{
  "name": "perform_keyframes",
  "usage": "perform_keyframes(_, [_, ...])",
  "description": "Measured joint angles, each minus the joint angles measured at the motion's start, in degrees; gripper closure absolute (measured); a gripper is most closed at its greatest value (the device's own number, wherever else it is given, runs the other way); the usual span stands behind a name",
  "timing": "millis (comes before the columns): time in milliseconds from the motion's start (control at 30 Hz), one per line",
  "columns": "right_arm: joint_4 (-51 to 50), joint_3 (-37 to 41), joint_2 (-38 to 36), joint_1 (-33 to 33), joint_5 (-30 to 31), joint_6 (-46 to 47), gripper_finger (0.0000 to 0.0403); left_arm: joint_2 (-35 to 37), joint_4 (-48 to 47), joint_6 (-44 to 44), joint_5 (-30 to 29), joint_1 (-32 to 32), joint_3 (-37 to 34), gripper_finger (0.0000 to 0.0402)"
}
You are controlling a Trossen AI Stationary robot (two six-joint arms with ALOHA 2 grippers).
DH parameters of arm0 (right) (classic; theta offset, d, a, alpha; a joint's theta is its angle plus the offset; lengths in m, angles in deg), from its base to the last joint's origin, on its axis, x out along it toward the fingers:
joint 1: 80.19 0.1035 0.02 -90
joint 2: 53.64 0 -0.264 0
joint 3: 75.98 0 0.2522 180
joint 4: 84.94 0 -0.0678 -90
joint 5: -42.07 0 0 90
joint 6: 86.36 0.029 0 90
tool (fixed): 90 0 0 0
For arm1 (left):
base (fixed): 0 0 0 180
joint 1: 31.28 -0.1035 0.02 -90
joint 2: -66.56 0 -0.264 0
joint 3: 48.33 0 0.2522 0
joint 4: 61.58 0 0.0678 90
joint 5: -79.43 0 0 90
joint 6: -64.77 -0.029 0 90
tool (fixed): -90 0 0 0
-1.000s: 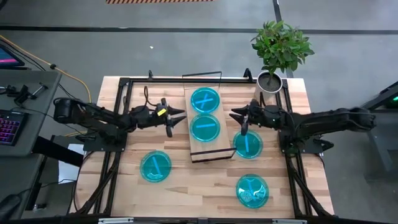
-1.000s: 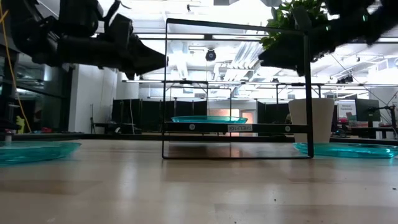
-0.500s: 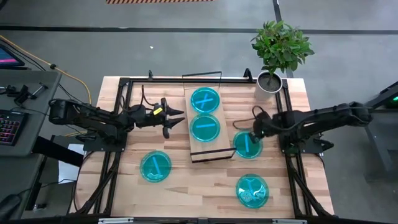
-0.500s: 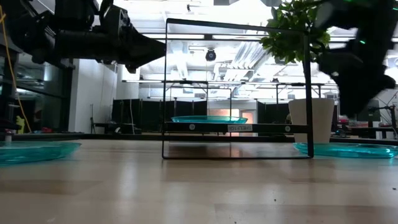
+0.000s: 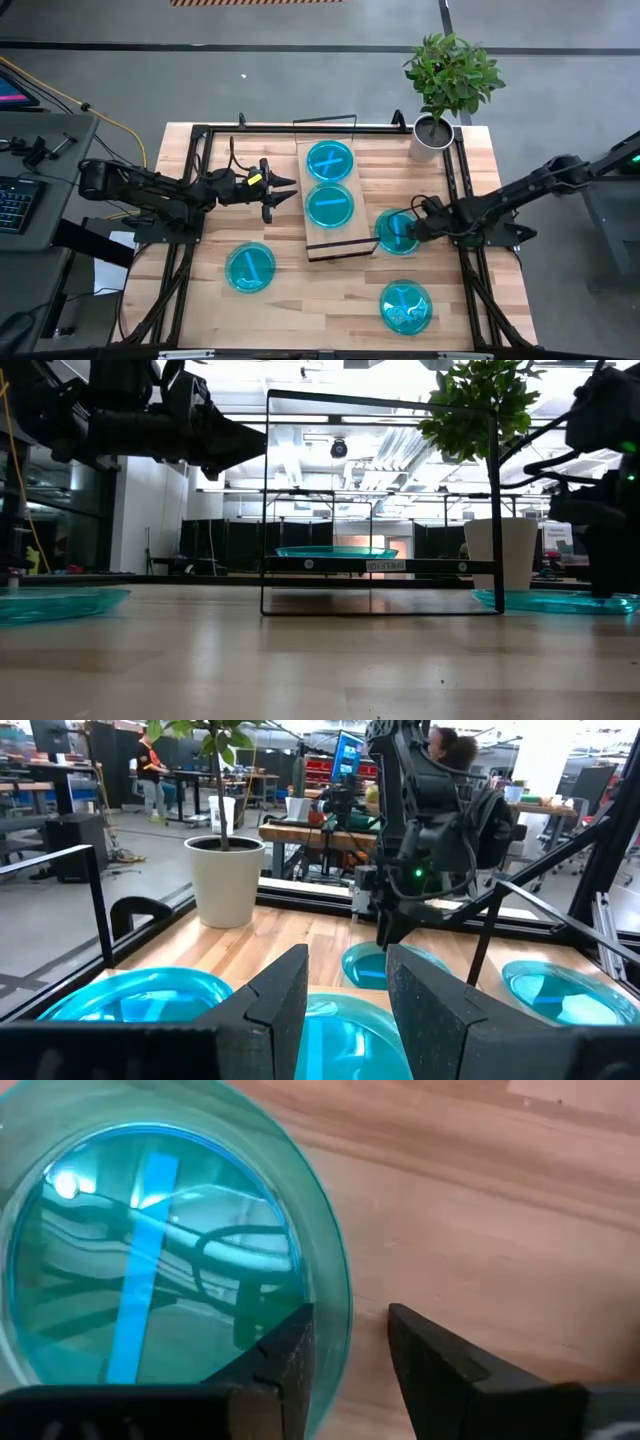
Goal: Place and stack plates onto a shelf
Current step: Stack the blue plate on top of the blue plate on the shelf
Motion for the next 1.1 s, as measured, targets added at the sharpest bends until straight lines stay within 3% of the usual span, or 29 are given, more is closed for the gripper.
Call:
perform_keyframes(300, [3.9, 1.5, 0.0, 0.8, 4.4, 0.0, 0.0286, 0.0, -0.1, 0.0, 0.0, 0.0, 0.0, 0.0273])
perform_keyframes(533, [4.5, 1.7, 0.1, 0.8, 9.3, -0.8, 0.0392, 0.0, -0.1, 0.0, 0.0, 0.0, 0.0, 0.0273])
perform_keyframes(733, [3.7, 1.5, -0.1, 0.8, 12.1, -2.8, 0.0399, 0.0, -0.1, 0.0, -0.1, 0.0, 0.0, 0.0273])
perform_keyframes(1100, [-16.0, -12.9, -4.5, 0.4, 21.6, -7.3, 0.0403, 0.0, -0.1, 0.0, -0.1, -0.1, 0.0, 0.0273])
